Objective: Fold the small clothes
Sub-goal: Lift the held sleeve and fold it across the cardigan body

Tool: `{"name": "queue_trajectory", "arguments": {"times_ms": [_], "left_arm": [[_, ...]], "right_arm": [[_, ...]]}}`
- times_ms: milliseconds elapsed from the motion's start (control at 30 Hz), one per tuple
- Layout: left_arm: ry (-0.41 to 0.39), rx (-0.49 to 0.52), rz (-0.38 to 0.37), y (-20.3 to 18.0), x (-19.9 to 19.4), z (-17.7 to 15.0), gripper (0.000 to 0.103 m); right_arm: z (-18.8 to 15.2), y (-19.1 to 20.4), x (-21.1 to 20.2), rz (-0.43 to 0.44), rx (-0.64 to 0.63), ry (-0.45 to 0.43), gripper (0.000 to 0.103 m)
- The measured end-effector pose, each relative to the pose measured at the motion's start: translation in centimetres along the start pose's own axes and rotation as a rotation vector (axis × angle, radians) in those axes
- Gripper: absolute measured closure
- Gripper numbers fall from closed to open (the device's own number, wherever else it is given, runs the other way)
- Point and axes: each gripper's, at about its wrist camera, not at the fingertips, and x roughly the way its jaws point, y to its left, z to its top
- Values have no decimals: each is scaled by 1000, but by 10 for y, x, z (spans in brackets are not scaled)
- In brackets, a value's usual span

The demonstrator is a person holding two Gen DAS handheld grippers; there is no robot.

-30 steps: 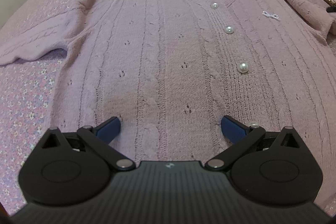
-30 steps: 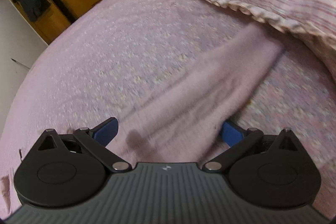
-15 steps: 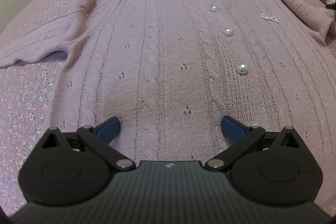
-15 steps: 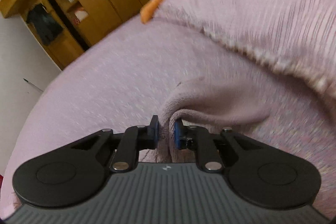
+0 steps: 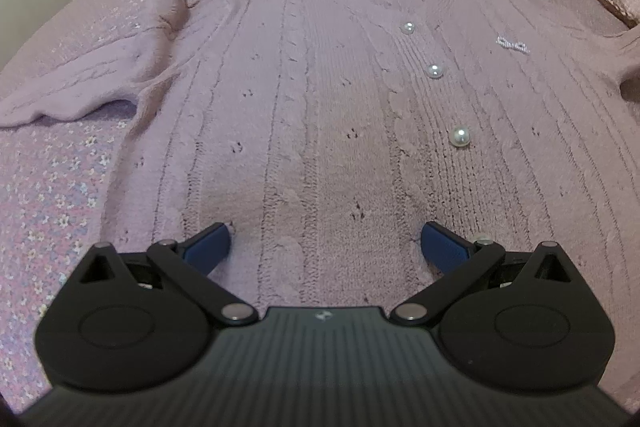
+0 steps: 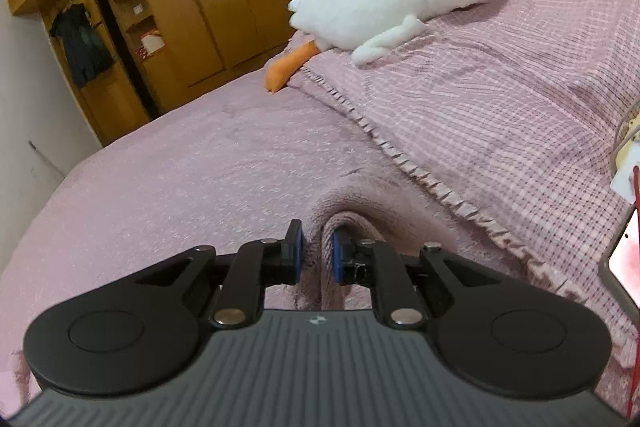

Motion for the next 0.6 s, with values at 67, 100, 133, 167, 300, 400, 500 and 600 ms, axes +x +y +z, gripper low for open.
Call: {"name": "queue_trajectory", "arguments": {"times_ms": [67,100,133,167,300,400,500,600], "left_arm": [[0,-12,6,5,-6,3,0],[-13,-17,18,8,-10,4,0],[-32,-21,30,12,-15,6,0],[-48,-23,40,15,-20,7,0],[-85,-27,78,33,-38,11,0],[-112,-29,103,49,-50,11,0],[-125,-41,116,64,-59,12,0],[-136,-77,128,80,-64,12,0]], "right_arm": [[-3,17,-7,-1,-33,4,87],[-5,26,-10,0,-44,3,87],[-6,36,-13,3,-53,4,87],[-8,46,-16,11,-64,4,87],[-17,94,-28,40,-109,-7,87],[-25,138,-33,75,-146,-14,87],[-36,185,-37,112,-180,-18,87],[-55,236,-36,138,-243,-19,87]]}}
